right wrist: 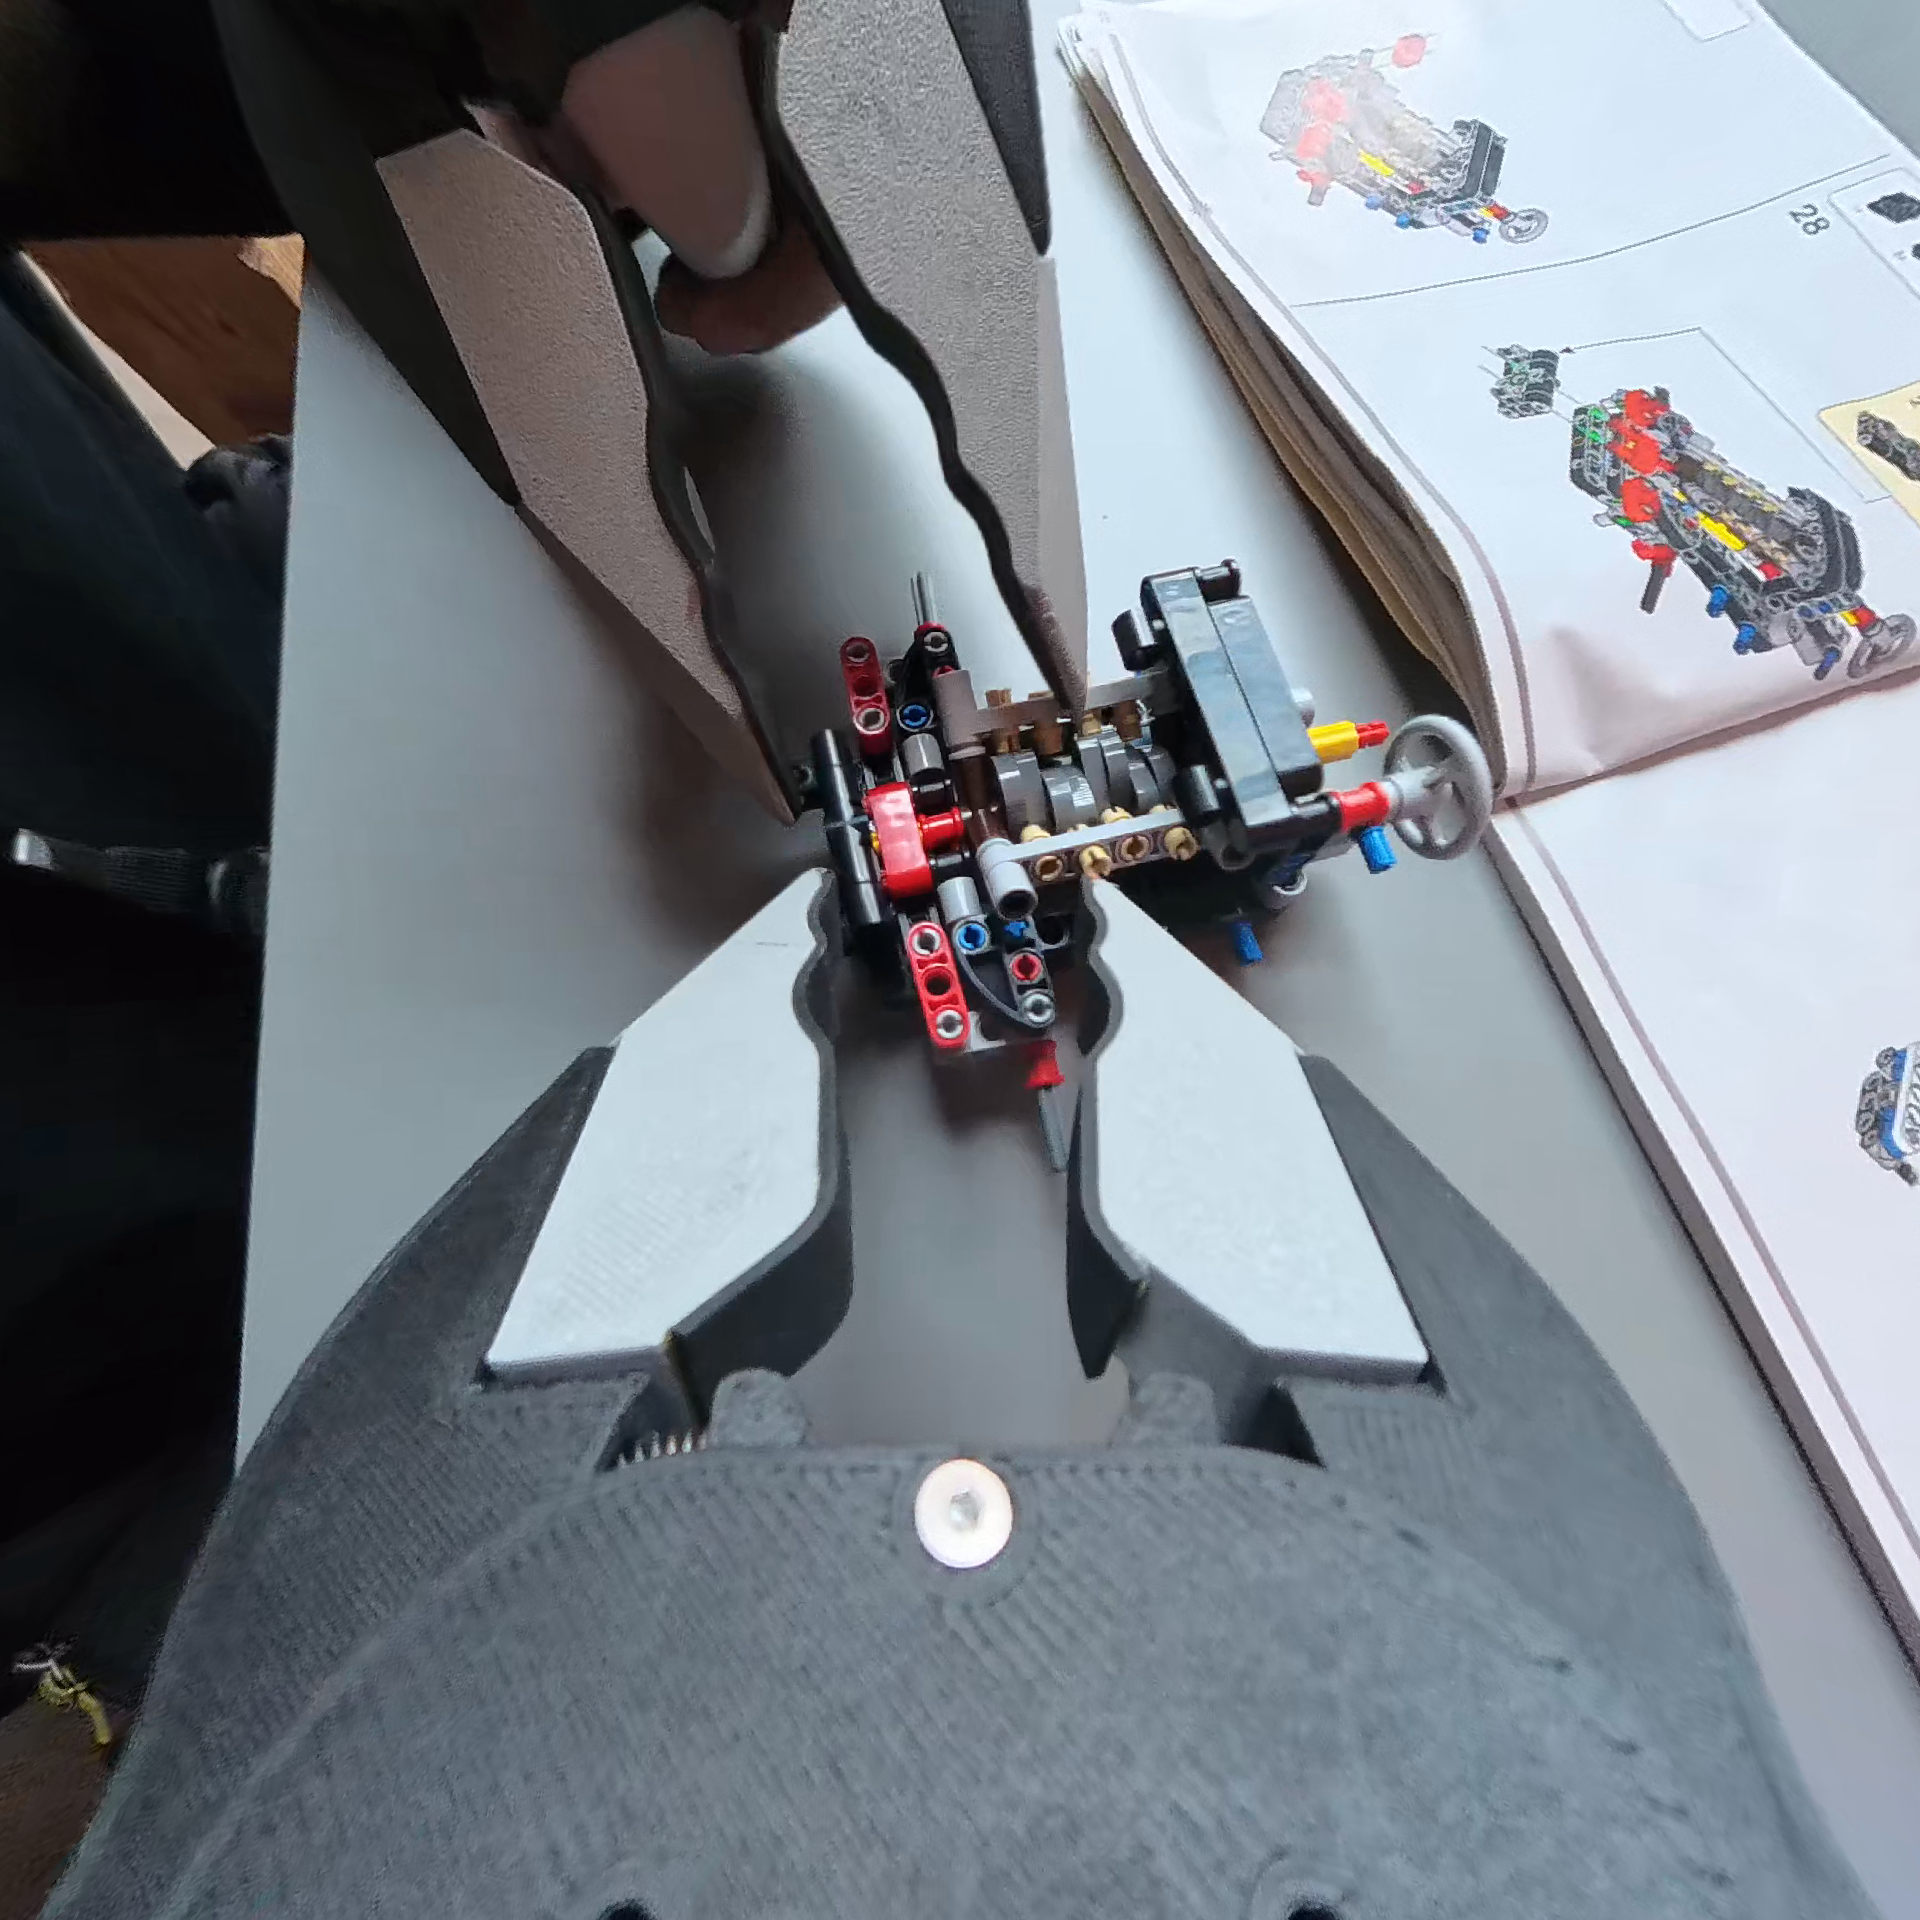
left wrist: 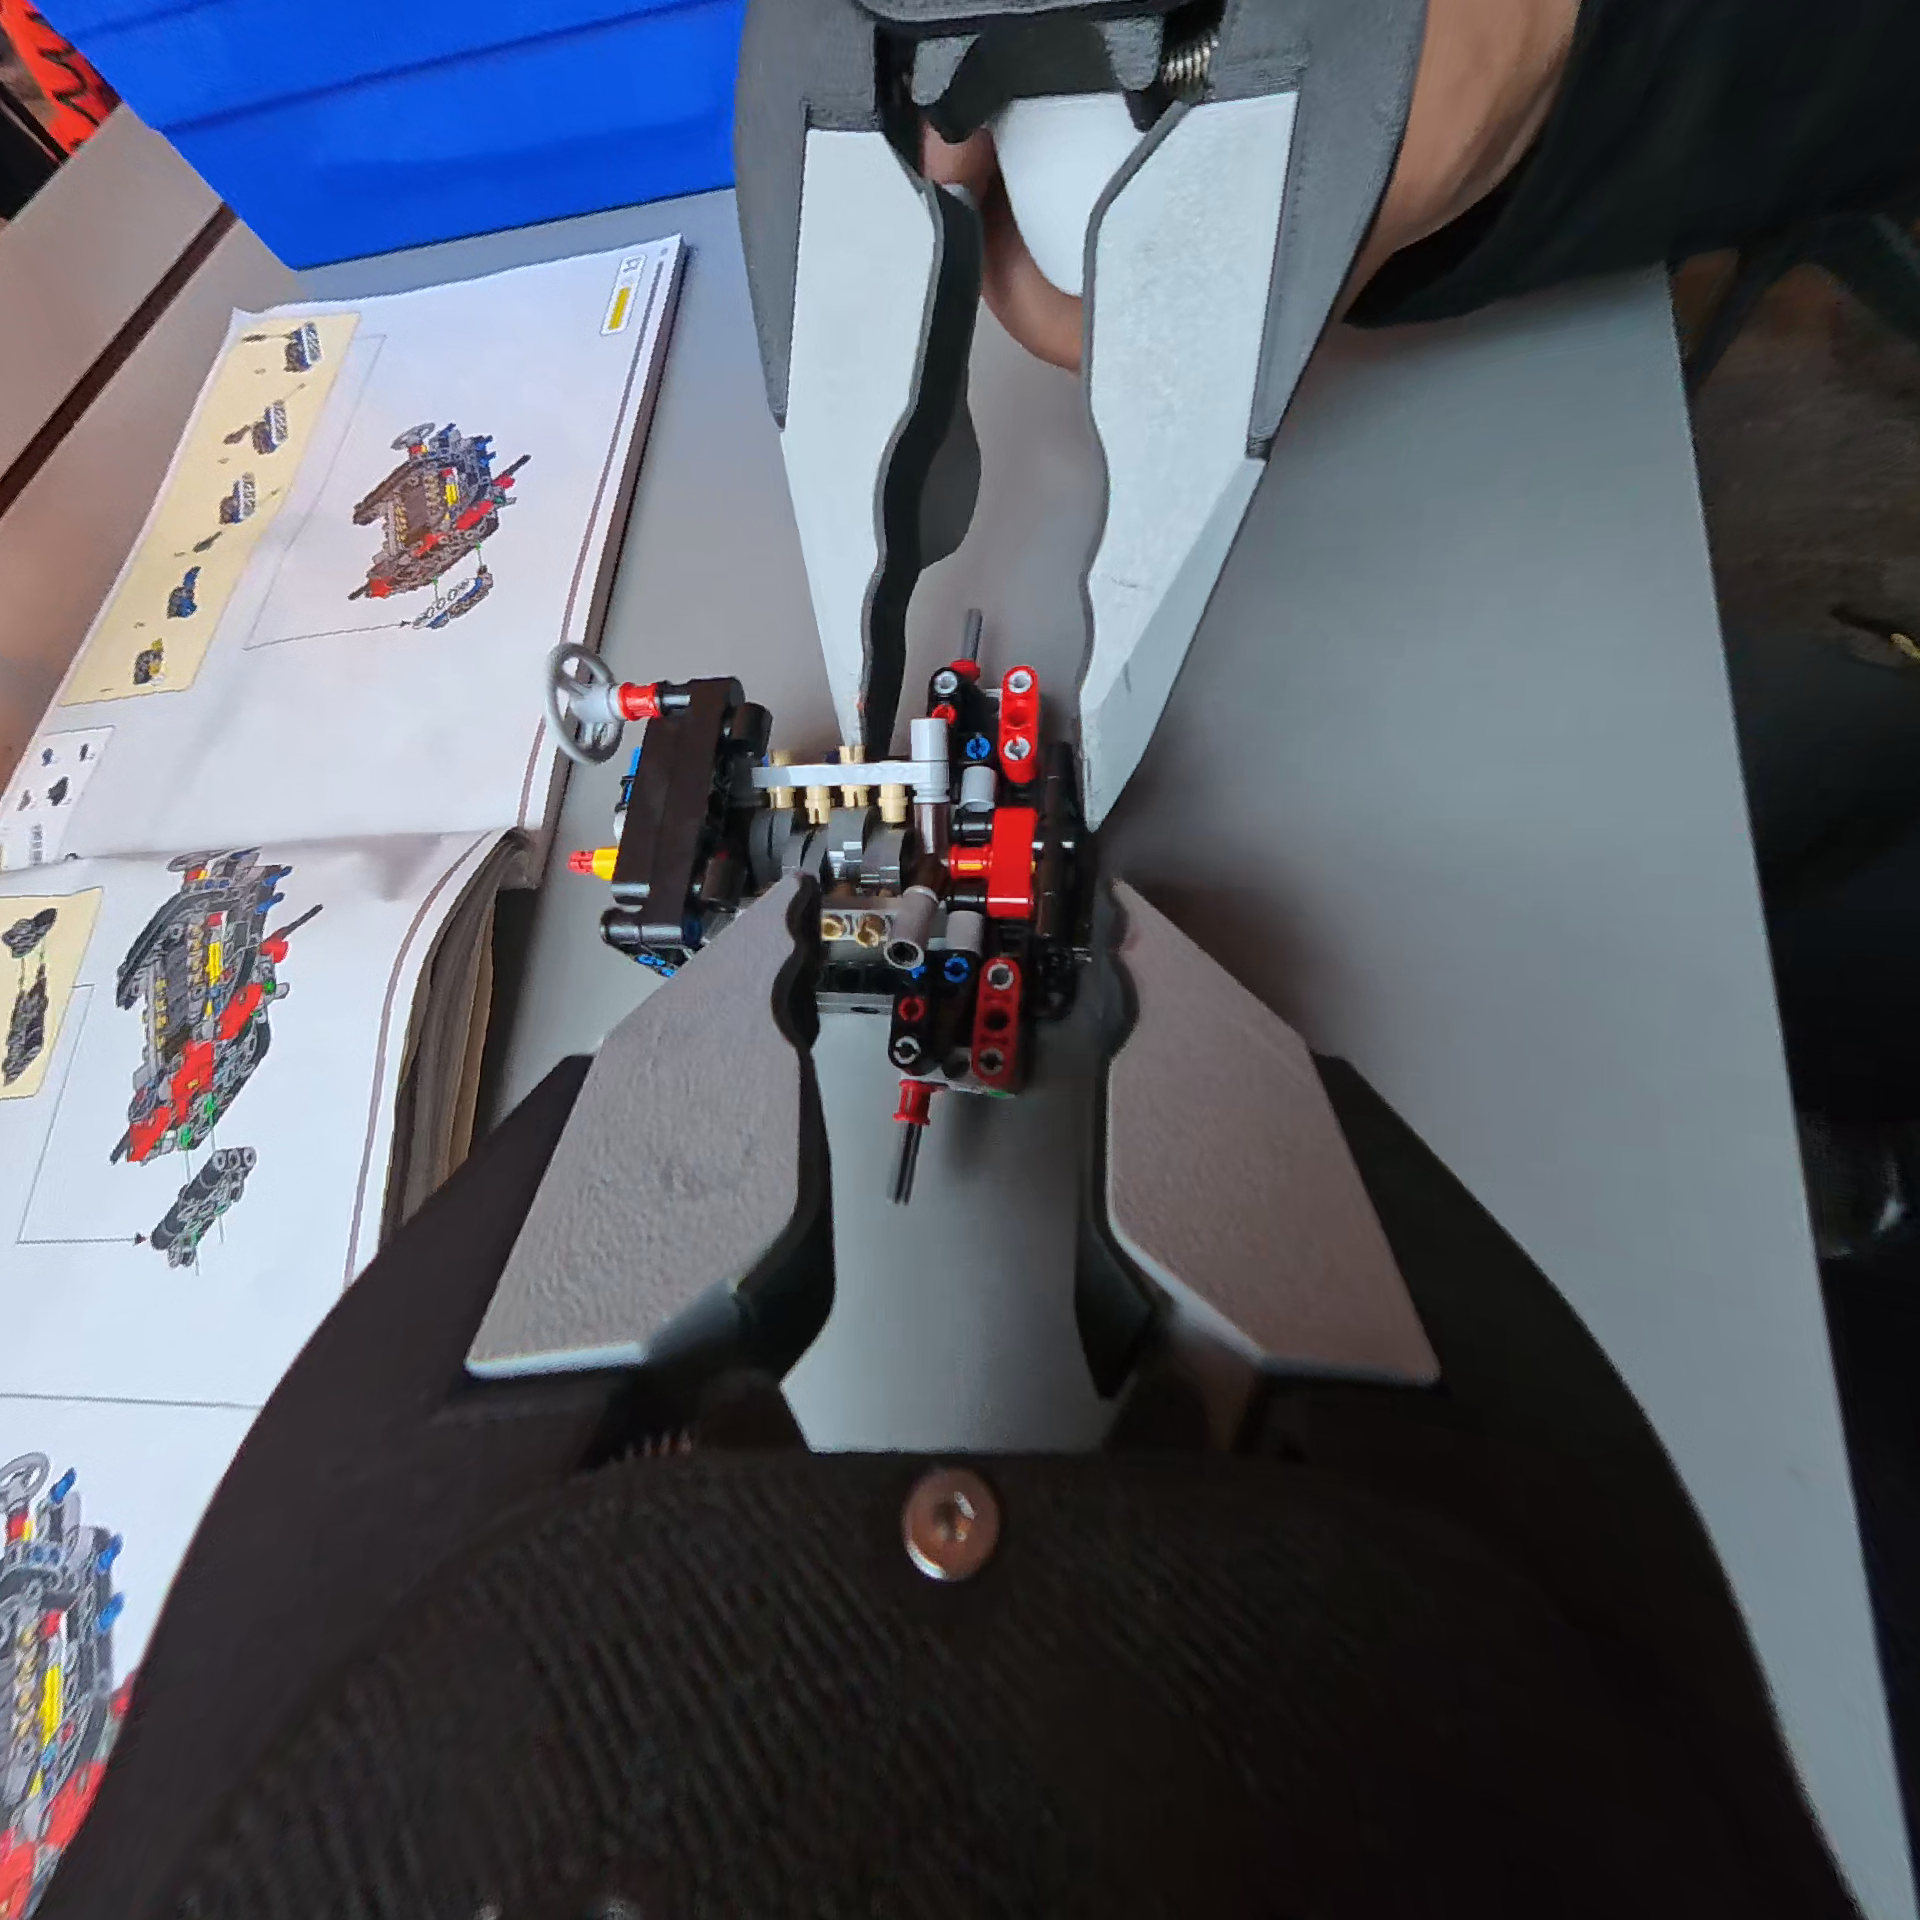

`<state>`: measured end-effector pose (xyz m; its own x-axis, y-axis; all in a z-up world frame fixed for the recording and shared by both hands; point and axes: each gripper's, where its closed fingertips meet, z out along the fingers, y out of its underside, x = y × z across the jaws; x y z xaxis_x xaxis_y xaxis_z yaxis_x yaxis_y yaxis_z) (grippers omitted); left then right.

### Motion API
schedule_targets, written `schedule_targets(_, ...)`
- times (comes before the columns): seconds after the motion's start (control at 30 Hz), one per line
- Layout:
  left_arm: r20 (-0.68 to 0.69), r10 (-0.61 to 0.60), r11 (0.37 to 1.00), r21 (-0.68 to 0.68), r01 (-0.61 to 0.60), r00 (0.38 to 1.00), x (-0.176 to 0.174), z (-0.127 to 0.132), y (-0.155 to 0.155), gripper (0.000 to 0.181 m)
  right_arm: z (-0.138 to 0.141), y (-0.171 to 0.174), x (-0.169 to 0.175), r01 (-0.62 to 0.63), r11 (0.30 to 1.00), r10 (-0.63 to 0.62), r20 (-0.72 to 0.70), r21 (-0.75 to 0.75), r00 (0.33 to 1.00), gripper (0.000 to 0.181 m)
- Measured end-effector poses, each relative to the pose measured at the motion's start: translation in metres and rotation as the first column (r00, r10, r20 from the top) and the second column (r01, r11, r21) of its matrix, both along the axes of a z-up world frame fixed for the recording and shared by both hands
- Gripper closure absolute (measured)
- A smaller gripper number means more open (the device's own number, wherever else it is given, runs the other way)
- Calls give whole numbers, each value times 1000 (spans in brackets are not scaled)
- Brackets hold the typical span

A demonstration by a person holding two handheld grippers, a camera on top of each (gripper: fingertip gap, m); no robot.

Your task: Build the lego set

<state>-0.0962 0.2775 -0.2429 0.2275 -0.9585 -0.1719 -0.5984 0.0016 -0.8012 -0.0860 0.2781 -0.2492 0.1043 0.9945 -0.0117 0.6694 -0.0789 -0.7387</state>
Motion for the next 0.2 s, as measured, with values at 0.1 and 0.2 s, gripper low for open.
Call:
schedule_targets(0.1, -13, -1, 1000, 6, 1, 1000, -2, 0, -3, 131, 0, -3, -1, -8, 1000, 8, 10, 18, 1000, 140)
schedule_targets(0.2, -22, -34, 999, 6, 34, 999, 1, -2, -8, 152, -1, -3, -1, -7, 1000, 7, 20, 10, 1000, 142)
